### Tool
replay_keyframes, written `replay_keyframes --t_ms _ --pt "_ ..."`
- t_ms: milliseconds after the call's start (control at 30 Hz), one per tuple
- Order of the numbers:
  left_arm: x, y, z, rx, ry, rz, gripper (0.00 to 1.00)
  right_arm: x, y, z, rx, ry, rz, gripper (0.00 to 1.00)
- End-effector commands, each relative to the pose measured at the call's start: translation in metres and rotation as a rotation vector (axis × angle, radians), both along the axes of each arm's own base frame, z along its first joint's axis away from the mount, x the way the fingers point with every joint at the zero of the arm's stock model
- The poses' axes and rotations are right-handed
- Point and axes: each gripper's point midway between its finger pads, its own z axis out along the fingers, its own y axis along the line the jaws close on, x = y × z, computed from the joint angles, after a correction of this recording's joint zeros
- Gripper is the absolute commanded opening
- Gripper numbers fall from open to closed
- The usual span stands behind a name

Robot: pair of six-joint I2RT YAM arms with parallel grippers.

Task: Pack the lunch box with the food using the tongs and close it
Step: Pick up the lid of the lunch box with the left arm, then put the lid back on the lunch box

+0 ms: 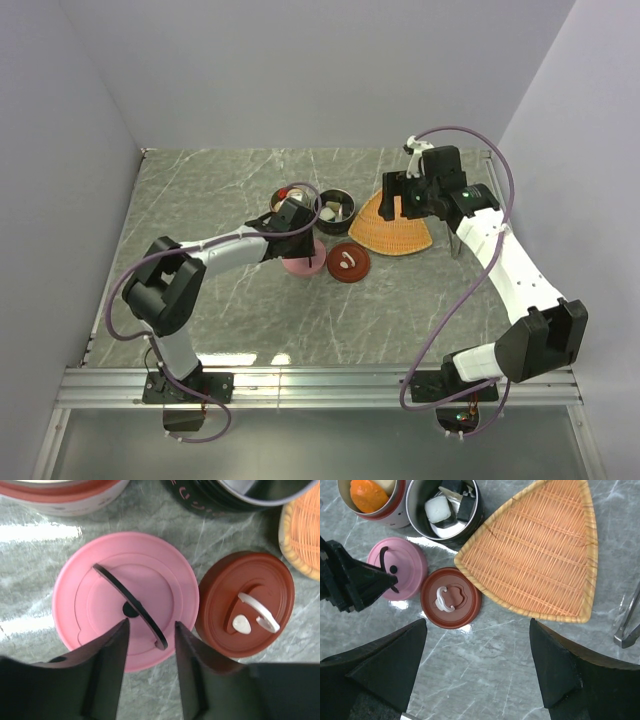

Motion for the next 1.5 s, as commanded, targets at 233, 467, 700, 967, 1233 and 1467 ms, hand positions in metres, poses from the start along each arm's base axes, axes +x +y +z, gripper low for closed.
replay_keyframes --t_ms 233,467,700,967,1233,1467 --pt "0.014 -0.009 -0.004 0.008 -0.025 0.007 0.35 -0.007 0.017 0.009 0.030 -0.029 0.069 0.89" --pt "0.008 -0.006 0.000 0.017 -0.016 -0.001 0.17 -0.009 0.019 0.006 0.030 -0.027 0.077 0.89" --pt "-0.007 0.001 0.017 0.026 0.000 0.007 0.11 -0.009 0.028 0.005 0.034 -0.020 0.099 0.89" --pt "-0.032 0.005 0.052 0.048 0.000 -0.007 0.00 -0.009 0.032 0.004 0.031 -0.019 0.107 0.88" --pt "-0.023 -0.018 0.125 0.013 -0.126 -0.064 0.00 -0.005 0.029 0.010 0.019 -0.039 0.086 0.88" --pt "0.029 -0.055 0.167 0.042 -0.248 -0.126 0.00 -0.001 0.025 0.029 0.020 -0.087 0.060 0.89"
